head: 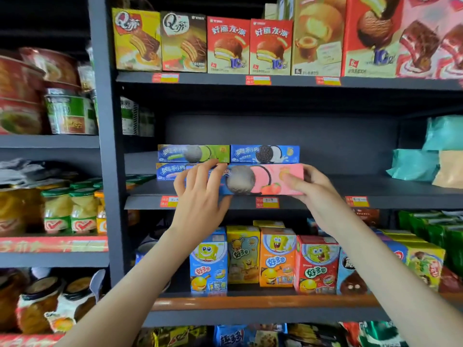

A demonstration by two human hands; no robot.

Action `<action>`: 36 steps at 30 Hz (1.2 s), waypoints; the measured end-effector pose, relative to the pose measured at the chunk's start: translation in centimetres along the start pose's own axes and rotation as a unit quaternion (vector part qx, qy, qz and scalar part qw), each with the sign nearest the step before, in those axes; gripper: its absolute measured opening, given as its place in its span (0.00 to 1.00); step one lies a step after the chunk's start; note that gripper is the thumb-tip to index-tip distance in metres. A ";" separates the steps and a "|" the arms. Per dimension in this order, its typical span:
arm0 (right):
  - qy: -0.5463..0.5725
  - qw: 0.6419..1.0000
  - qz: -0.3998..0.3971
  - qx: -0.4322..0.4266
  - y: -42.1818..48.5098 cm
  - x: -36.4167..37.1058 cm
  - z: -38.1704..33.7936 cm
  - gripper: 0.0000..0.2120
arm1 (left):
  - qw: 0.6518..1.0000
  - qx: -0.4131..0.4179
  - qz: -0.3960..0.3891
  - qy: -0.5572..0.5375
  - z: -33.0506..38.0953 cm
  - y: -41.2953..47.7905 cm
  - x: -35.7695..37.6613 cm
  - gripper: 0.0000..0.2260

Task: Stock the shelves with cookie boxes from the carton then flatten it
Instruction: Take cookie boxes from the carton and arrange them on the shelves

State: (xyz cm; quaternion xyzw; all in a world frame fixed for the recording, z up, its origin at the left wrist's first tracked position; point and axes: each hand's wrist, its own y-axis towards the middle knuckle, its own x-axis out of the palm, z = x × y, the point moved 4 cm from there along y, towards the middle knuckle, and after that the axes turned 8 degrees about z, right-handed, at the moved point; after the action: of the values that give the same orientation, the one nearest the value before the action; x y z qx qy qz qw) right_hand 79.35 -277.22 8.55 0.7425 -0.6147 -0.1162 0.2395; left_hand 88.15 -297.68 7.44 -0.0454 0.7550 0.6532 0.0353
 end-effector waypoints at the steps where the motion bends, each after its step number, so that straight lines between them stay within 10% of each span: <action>1: -0.009 1.000 -0.001 0.000 0.7 0.5 0.1 0.18 | 1.000 -0.006 -0.006 0.011 -0.5 0.1 0.1 0.23; 13: -0.218 0.972 -0.085 -0.014 7.5 10.8 1.9 0.22 | 0.982 -0.150 -0.111 -0.001 -9.8 1.4 2.2 0.11; 21: -0.420 0.898 -0.092 -0.097 10.4 14.8 3.9 0.26 | 0.941 -0.181 -0.287 -0.003 -13.0 1.7 5.2 0.13; 29: -0.640 0.740 -0.060 -0.196 11.5 16.3 3.6 0.26 | 0.932 -0.187 -0.309 -0.032 -13.5 1.7 6.9 0.14; 36: -0.688 0.695 -0.051 -0.204 12.8 17.1 4.6 0.20 | 0.915 -0.179 -0.360 -0.042 -14.0 1.6 7.9 0.19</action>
State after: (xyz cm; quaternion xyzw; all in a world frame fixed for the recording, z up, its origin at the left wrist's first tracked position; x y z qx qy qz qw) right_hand 69.92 -296.45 13.03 0.4183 -0.5304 -0.7291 -0.1104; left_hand 80.22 -311.45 10.16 -0.2927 0.5556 0.7218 0.2910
